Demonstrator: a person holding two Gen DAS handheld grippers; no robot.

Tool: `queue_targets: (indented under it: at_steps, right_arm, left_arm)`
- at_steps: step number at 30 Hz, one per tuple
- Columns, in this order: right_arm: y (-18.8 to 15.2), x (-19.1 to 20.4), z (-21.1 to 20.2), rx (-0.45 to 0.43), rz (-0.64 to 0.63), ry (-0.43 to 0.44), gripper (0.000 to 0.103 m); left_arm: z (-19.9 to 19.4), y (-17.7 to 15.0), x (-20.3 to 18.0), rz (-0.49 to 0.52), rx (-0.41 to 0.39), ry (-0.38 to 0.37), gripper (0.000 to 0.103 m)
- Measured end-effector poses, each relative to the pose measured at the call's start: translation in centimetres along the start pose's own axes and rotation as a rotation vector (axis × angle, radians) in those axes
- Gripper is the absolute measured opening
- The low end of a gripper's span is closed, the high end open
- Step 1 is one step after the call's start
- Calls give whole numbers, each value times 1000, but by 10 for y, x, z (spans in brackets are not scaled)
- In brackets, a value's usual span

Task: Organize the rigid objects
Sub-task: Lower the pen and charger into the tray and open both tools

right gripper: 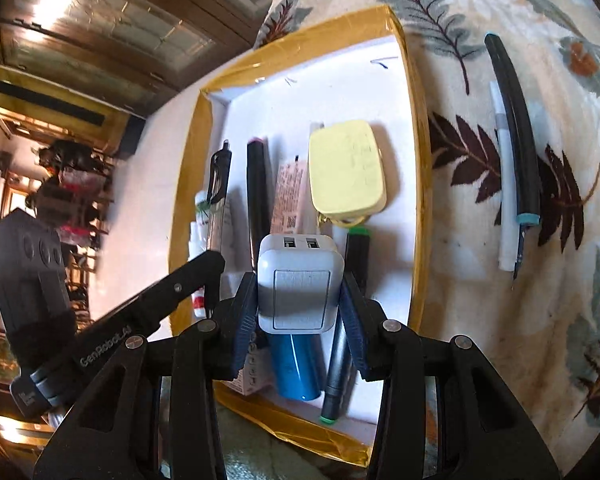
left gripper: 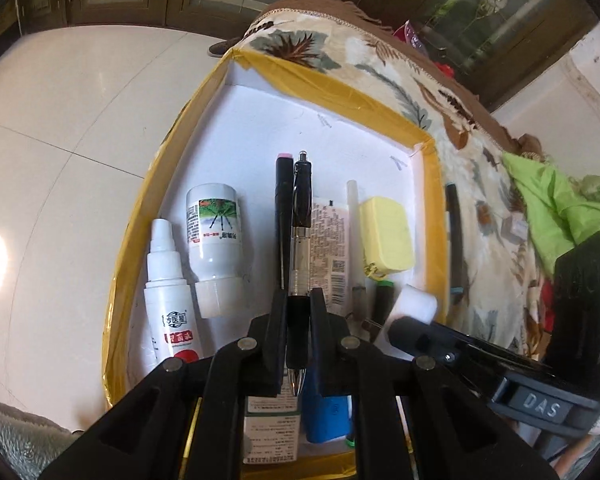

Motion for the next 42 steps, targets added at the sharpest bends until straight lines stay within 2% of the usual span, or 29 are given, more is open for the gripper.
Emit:
queue_targets:
  at_steps: [5, 13, 17, 21, 28, 34, 35, 36, 37, 38, 40, 42]
  right_arm:
    - [-1, 9, 11, 29, -32, -31, 41]
    - [0, 2, 14, 43, -23, -43, 41]
    - [-3, -1, 1, 37, -46, -92, 41]
    - [-3, -3, -8, 24, -30, -83, 41]
    - [-7, 11, 6, 89, -79, -71, 41]
    - [-10, 17, 19, 128, -97, -81, 41]
    - [-9, 17, 18, 124, -96, -82, 41]
    - [-8, 16, 18, 120, -91, -83, 41]
    - [-7, 14, 16, 114, -84, -82, 41]
    - [-5, 12, 13, 104, -76, -76, 41]
    - [-2, 10, 6, 72, -59, -49, 41]
    - [2, 8, -3, 31, -45, -19, 42]
  left_arm:
    - [10, 5, 2, -7, 1, 36, 9]
    - [20, 10, 4, -6, -8, 87, 9]
    - [25, 10, 4, 3, -9, 111, 9]
    - [26, 10, 4, 3, -19, 120, 9]
    - [25, 9, 5, -8, -25, 128, 10]
    - [25, 6, -2, 26, -30, 142, 11]
    - [25, 5, -2, 27, -30, 146, 13]
    - [25, 5, -2, 25, -25, 149, 20]
    - [25, 5, -2, 22, -21, 145, 32]
    - [23, 6, -3, 21, -25, 138, 38]
    - [16, 6, -6, 30, -57, 130, 54]
    - [9, 6, -10, 47, -91, 134, 57]
Point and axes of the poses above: each gripper's, at about its wrist camera, not at the fingertips, and z roughly the way its jaws point, x to its left, y to its top, the point moved 2 cm from there along z, roughly the way its jaws point, and after that the axes turned 9 degrees about -z, right-handed, at the moved point
